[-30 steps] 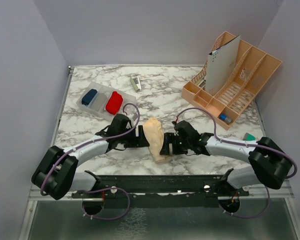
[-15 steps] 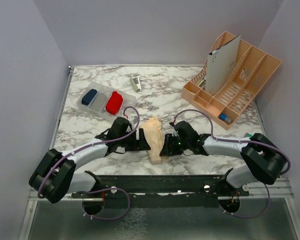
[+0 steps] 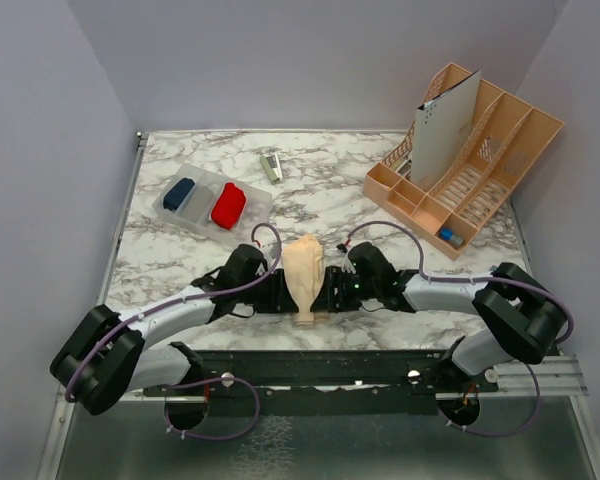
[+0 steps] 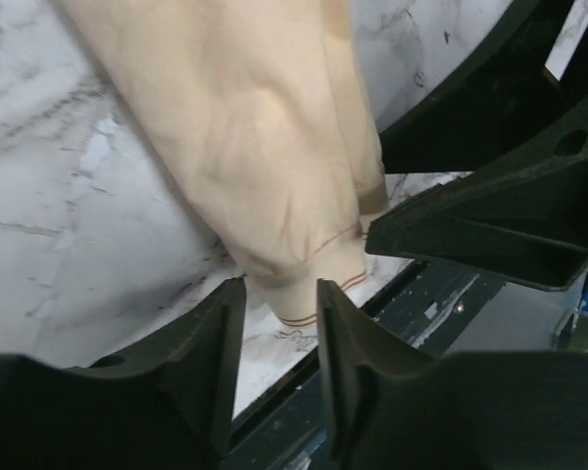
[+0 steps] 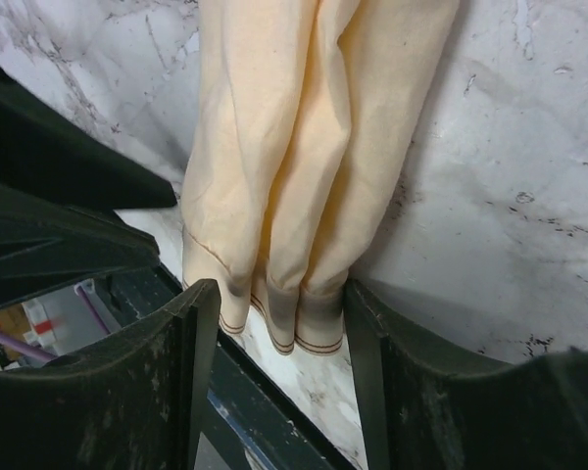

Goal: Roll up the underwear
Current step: Roll the underwear to the center of the board.

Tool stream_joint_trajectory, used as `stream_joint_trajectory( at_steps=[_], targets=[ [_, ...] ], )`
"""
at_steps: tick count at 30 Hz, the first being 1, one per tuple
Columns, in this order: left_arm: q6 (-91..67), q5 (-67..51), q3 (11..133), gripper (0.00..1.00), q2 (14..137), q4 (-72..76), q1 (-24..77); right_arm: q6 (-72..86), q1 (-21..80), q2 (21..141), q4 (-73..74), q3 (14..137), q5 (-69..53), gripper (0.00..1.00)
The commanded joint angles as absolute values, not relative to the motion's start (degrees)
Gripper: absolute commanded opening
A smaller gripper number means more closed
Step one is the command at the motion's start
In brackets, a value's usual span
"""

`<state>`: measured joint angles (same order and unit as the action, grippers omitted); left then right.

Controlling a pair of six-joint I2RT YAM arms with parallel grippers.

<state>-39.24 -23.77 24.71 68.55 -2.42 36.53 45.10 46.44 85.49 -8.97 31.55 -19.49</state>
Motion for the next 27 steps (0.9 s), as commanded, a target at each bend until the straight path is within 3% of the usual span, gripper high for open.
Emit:
stream_joint_trajectory(
  at_steps=[1,5,17,27],
  targets=[
    [-41.7,-21.9,24.0,0.36,68.0,-1.3,41.0,46.1,46.7,88.4,-8.4,29.4,-20.8,0.58],
    [-42.4,-19.3,24.1,0.28,69.3,-2.1,43.0,47.4,46.6,88.8,-9.8,28.9,-20.9,0.58],
    [-47.2,-18.5,21.6,0.22,70.7,6.6,44.4,48.3,46.7,90.8,-13.7,27.3,-23.3,0.50],
    [-47.3,-16.5,21.4,0.21,69.9,6.0,44.6,48.9,46.7,90.9,-14.5,26.2,-23.5,0.34]
  ],
)
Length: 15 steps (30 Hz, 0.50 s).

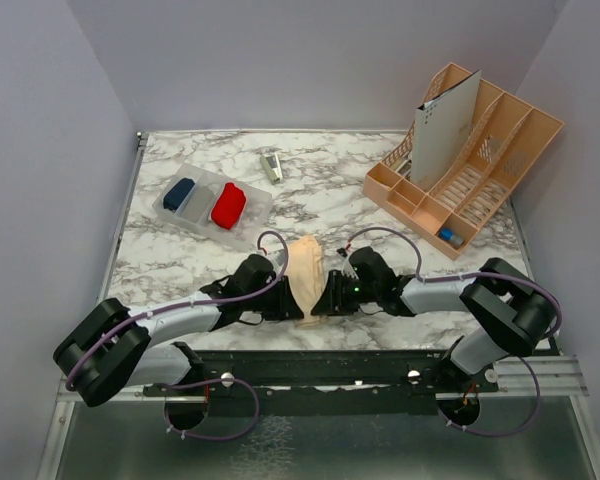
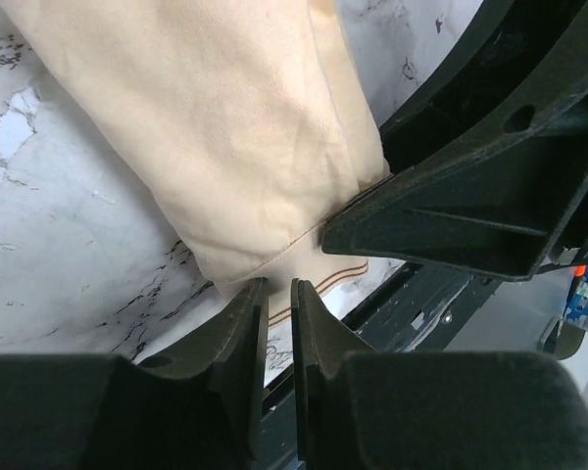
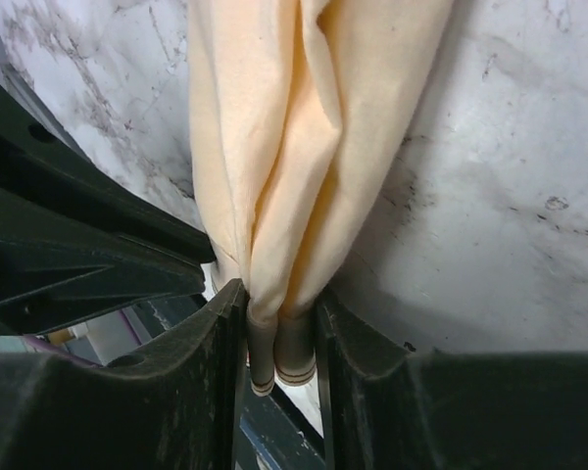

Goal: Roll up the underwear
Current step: Roll the underwear to the center of the board.

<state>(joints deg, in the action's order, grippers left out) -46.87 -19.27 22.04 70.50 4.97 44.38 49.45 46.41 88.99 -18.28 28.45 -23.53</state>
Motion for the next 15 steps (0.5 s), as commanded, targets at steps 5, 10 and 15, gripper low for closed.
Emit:
stream_joint_trajectory(
  at_steps=[5,10,15],
  targets=[
    [-46.7,-13.2,22.5,0.26,66.6,0.7,44.6,51.9,46.7,90.6,-17.2,25.0,-23.9,0.16],
    [-47.4,-5.8,22.7,0.60,59.7,-10.2,44.6,58.3,46.7,91.8,-21.3,23.1,-24.4,0.01],
    [-51.2,-8.5,19.0,0.71,58.1,-11.4,44.6,66.3,46.8,92.8,-30.7,19.4,-26.7,0.00]
  ],
)
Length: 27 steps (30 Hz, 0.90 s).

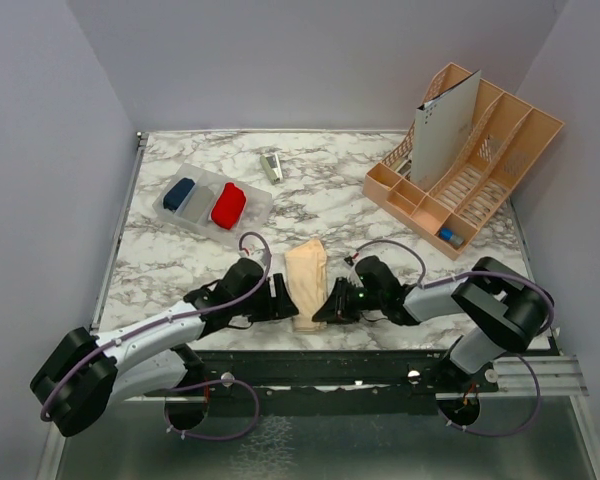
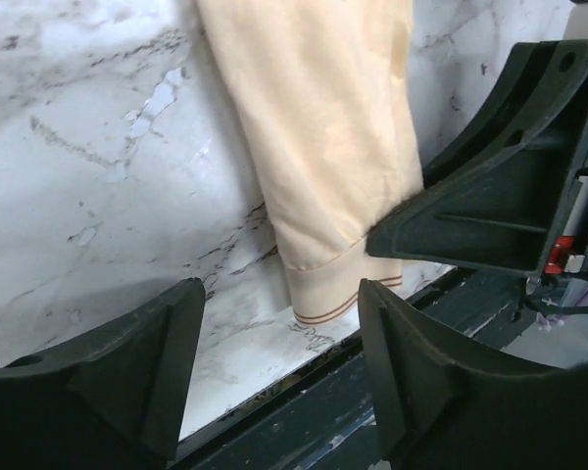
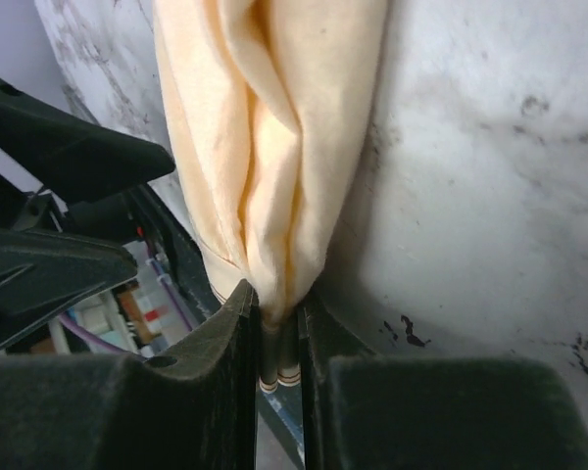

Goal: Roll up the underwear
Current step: Roll the underwear to the center of the board.

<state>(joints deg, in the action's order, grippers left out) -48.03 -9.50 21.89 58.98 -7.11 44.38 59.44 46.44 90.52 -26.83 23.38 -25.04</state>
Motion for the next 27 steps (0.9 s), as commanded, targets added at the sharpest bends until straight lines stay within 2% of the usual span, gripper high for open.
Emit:
stream_joint_trajectory(
  at_steps=[1,6,11,16,23,27],
  targets=[
    [-52.0,-9.3,17.8,0.71,58.1,-10.0,44.6,67.3,46.8,92.7,-31.6,19.0,-26.7,0.00],
    [-56.0,-11.4,13.8,0.72,60.6,-3.5,46.0,69.8,46.7,92.5,-32.0,18.9,-26.0,0.00],
    [-59.3,-8.0,12.8,0.70,63.4,-0.3,49.2,75.1,46.7,95.0,-38.6,16.6,-26.8,0.00],
    [-62.7,-5.6,9.8,0.68,61.9,-0.2,50.9,79.3,46.8,98.9,-47.2,14.6,-28.2,0.00],
    [-65.7,-4.0,6.8,0.68,59.3,-0.2,52.7,82.0,46.8,100.4,-51.5,13.7,-28.3,0.00],
    [-66.8,-2.0,6.9,0.61,60.5,1.3,54.3,83.8,46.8,101.3,-54.6,13.4,-28.8,0.00]
  ],
)
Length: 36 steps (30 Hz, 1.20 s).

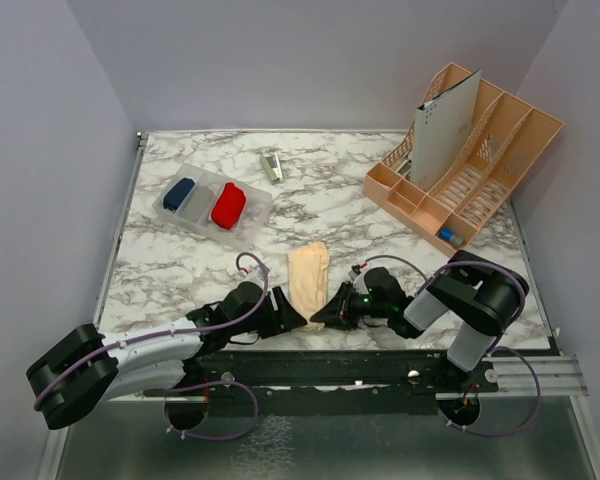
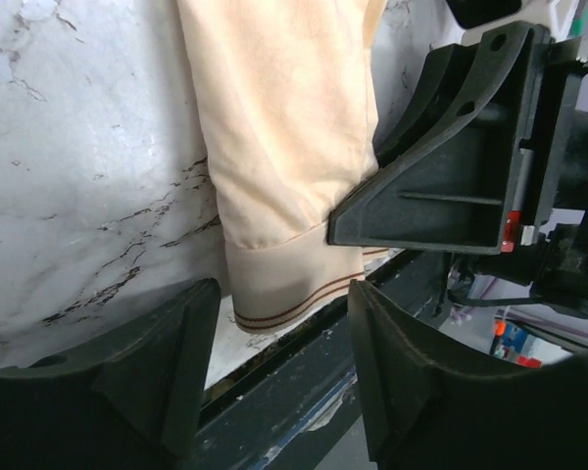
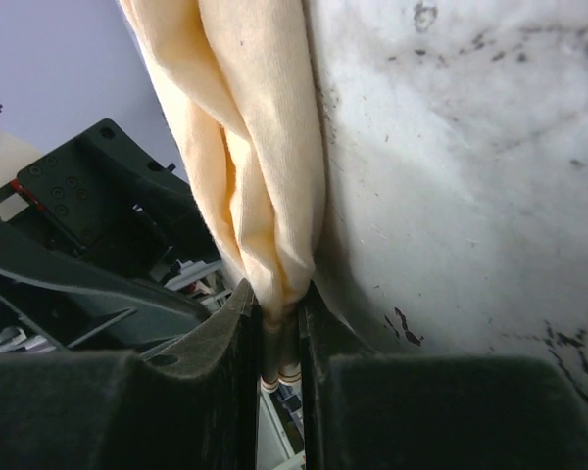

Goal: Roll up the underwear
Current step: Roll the underwear to the center of the board.

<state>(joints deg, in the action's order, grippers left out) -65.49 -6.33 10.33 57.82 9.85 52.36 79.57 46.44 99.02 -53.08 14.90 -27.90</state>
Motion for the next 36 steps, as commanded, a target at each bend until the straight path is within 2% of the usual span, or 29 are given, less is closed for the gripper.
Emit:
stream_joint_trajectory(
  at_steps=[1,6,11,12,14,17,20,28,31,33,36],
  targets=[
    [-67.2,-1.5,6.9,0.61,60.9,1.5,54.7,84.3,46.8,101.6,-55.7,13.3,-29.1,0.00],
    [-69.0,-0.4,6.2,0.52,61.9,4.4,55.4,85.5,46.8,102.8,-58.1,13.4,-30.0,0.00],
    [-70.3,3.4,6.1,0.49,60.5,4.6,55.5,85.4,46.7,103.1,-59.1,12.9,-30.3,0.00],
    [-70.5,4.0,6.0,0.50,59.8,4.7,55.5,85.1,46.8,103.0,-59.0,12.8,-30.4,0.00],
    [-70.9,4.8,5.9,0.61,58.6,5.2,55.5,84.5,46.7,102.9,-57.8,13.1,-30.4,0.00],
    [-71.9,5.8,5.3,0.64,57.8,6.4,55.5,84.1,46.8,102.9,-57.4,13.3,-30.7,0.00],
    [-73.0,6.4,4.0,0.63,57.8,9.1,55.5,83.9,46.7,103.0,-57.6,13.3,-30.9,0.00],
    [-72.7,6.3,4.5,0.37,63.9,14.2,55.5,83.4,46.8,103.1,-58.3,13.5,-31.8,0.00],
    [-71.9,6.2,5.8,0.22,65.4,14.4,55.5,82.5,46.7,102.8,-58.5,13.5,-31.9,0.01],
    [-71.5,6.6,6.6,0.14,65.1,12.9,55.4,81.2,46.8,102.3,-57.9,13.6,-31.9,0.06],
    [-70.5,7.4,7.6,0.03,62.7,10.2,55.4,77.2,46.7,100.4,-54.1,14.1,-31.7,0.23]
  ],
)
